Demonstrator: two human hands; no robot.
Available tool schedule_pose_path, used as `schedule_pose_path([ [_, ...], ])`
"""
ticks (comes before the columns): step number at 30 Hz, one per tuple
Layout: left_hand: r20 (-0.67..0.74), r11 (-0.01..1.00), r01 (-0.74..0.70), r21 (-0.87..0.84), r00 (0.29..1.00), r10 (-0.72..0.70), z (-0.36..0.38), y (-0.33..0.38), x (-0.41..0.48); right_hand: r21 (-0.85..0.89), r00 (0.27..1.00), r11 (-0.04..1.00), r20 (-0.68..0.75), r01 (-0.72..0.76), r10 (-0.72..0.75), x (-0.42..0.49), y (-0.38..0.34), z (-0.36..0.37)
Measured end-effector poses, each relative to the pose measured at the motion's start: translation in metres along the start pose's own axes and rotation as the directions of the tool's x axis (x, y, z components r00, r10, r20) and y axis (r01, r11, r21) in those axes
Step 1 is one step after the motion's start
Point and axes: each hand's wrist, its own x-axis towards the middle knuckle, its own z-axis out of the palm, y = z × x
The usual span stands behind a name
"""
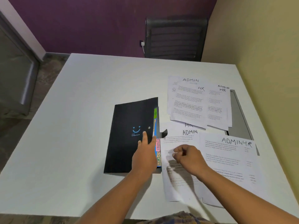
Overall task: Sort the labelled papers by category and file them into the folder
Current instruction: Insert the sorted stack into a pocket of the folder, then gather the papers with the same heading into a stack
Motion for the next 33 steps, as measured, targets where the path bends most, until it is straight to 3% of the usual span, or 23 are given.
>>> schedule_pose_path([
  [4,0.046,0.998,-0.002,0.055,0.999,0.000,0.025,0.000,-0.002,-0.004,0.996,0.996,-0.015,-0.090,0.090,-0.023,0.050,-0.030],
  [11,0.184,0.966,0.164,0.200,0.962,-0.202,0.060,-0.021,-0.009,-0.011,0.969,0.970,-0.052,-0.242,0.241,-0.059,0.134,-0.068],
  [16,0.123,0.934,0.167,0.316,0.969,-0.215,0.059,-0.026,-0.006,-0.037,0.963,0.963,-0.025,-0.268,0.267,-0.056,0.176,-0.084],
  [19,0.017,0.947,0.197,0.253,0.978,-0.208,0.059,-0.009,-0.013,-0.026,0.971,0.971,0.003,-0.238,0.238,-0.048,0.191,-0.099],
  [24,-0.118,0.987,0.143,-0.074,0.981,-0.151,0.071,0.042,-0.033,-0.029,0.983,0.982,-0.008,-0.184,0.184,-0.029,0.224,-0.121],
  [27,-0.145,0.954,0.214,-0.212,0.958,-0.247,0.084,0.065,-0.045,-0.040,0.983,0.983,-0.037,-0.180,0.179,-0.026,0.243,-0.130],
  [30,-0.073,0.915,0.348,-0.205,0.927,-0.369,0.094,0.080,-0.047,-0.164,0.996,0.982,-0.021,-0.094,0.092,-0.026,0.265,-0.138],
  [33,-0.021,0.881,0.470,-0.049,0.882,-0.471,0.101,0.090,-0.045,-0.454,0.981,0.890,0.187,0.038,0.054,-0.027,0.290,-0.138],
])
